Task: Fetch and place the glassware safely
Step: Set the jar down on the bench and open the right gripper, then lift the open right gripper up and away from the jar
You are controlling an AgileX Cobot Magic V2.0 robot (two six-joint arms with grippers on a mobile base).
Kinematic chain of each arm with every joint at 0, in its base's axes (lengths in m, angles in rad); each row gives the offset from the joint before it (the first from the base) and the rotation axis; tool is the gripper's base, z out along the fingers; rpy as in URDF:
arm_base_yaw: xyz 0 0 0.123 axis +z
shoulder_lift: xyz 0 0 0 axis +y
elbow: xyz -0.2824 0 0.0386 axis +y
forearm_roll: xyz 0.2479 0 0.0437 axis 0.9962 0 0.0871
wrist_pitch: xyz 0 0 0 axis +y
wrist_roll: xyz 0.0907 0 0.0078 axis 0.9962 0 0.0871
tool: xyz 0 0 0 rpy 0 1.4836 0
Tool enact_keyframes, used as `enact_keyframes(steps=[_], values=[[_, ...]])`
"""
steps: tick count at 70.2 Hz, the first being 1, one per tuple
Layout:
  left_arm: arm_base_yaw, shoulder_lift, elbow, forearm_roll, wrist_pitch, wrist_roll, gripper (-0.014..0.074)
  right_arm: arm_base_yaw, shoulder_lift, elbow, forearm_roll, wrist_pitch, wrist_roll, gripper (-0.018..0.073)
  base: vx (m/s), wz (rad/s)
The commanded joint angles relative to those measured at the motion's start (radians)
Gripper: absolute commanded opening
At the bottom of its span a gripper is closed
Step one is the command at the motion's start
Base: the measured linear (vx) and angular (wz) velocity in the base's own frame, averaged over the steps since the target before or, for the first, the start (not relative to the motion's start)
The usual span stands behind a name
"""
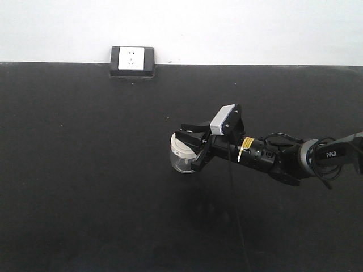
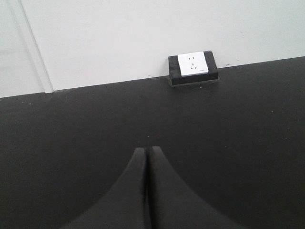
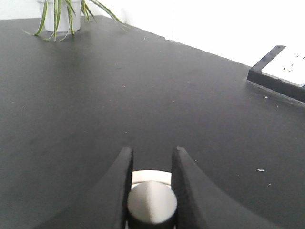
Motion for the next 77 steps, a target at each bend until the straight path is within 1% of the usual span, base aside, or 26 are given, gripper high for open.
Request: enact_keyframes(steps=[1,12,16,22,28,39,40,42,48,49,68,77], values=[[-0.001,0.015,-0.031,-0.007,-0.071,-0.005,-0.0007,-0.004,-0.051,-0.024,0.037,-0.076,-0.01,0.0,0.0,0.0],[-0.001,0.015,-0.031,-0.007,-0.071,-0.005,-0.0007,-0.004,-0.051,-0.024,0.037,-0.067,-0.009,0.0017,0.0,0.0],[-0.001,0.015,-0.031,-0.007,-0.071,-0.005,-0.0007,-0.004,-0.051,-0.024,0.037,-0.06,-0.002,0.0047,0.0,0.0],[-0.001,0.015,-0.031,-0.007,-0.071,-0.005,-0.0007,-0.004,-0.051,-0.024,0.036,-0.06,0.02,0.0115,0.0,0.0],[-0.001,0.015,-0.031,-0.007,-0.071,-0.005,-0.0007,-0.004,-0.051,-0.024,0.036,-0.061,0.029,0.0223,0.0,0.0],[-0.001,0.015,-0.031,-0.007,-0.071,-0.005,-0.0007,-0.004,-0.051,-0.024,0.042,-0.061,0.03,0.0519,0.0,0.0],[-0.001,0.015,-0.031,-0.007,-0.071,-0.005,-0.0007,-0.004,-0.051,-0.024,0.043,-0.061,0.03,0.0533,0.0,0.0],[-0.001,0.015,-0.031,-0.007,-0.071,-0.005,-0.0007,-0.004,-0.051,-0.024,0.046,-0.061,0.029,0.0599,0.0,0.0],[-0.001,0.015,-0.031,-0.007,-0.071,-0.005,-0.0007,-0.004,-0.051,-0.024,0.047,-0.061,0.029,0.0721,0.0,0.0],[-0.001,0.015,-0.031,-0.007,-0.071,-0.005,-0.0007,-0.004,-0.051,-0.024,0.047,-0.062,0.029,0.073,0.0,0.0],[-0.001,0.015,-0.031,-0.007,-0.071,-0.005,-0.0007,-0.004,-0.062,-0.022,0.047,-0.08,0.042,0.0703,0.0,0.0],[-0.001,0.015,-0.031,-0.007,-0.071,-0.005,-0.0007,-0.004,-0.112,-0.02,0.05,-0.037,0.076,0.0676,0.0,0.0]])
